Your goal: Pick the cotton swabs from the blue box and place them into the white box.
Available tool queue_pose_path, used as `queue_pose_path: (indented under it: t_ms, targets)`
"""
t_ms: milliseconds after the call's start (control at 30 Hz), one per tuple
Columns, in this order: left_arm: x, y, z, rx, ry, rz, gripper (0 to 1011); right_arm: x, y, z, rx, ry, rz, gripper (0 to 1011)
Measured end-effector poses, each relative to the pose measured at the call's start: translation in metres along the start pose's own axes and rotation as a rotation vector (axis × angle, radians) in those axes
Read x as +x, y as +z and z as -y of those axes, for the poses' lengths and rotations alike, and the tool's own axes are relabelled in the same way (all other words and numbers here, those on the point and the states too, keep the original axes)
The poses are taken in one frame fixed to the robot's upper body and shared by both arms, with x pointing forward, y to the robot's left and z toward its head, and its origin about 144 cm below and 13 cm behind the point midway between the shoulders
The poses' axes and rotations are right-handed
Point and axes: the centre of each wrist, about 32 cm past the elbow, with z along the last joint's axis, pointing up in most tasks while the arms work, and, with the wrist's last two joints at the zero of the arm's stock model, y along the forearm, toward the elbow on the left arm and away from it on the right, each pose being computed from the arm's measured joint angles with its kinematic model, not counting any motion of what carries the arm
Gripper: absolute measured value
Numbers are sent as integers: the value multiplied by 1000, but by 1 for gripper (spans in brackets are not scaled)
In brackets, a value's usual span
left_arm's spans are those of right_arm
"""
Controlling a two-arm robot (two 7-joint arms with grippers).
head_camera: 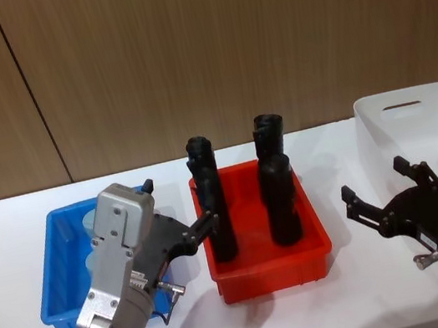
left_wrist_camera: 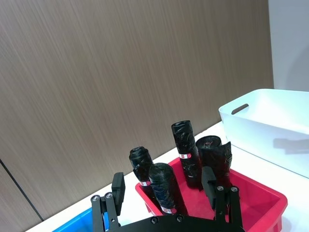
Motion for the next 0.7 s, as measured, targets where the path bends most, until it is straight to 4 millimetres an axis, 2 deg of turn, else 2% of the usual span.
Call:
queue_pose_path:
  t_ms: [700]
  targets:
    - [0, 0, 0, 0, 0, 0, 1004, 0, 0, 0, 0, 0, 0, 1002]
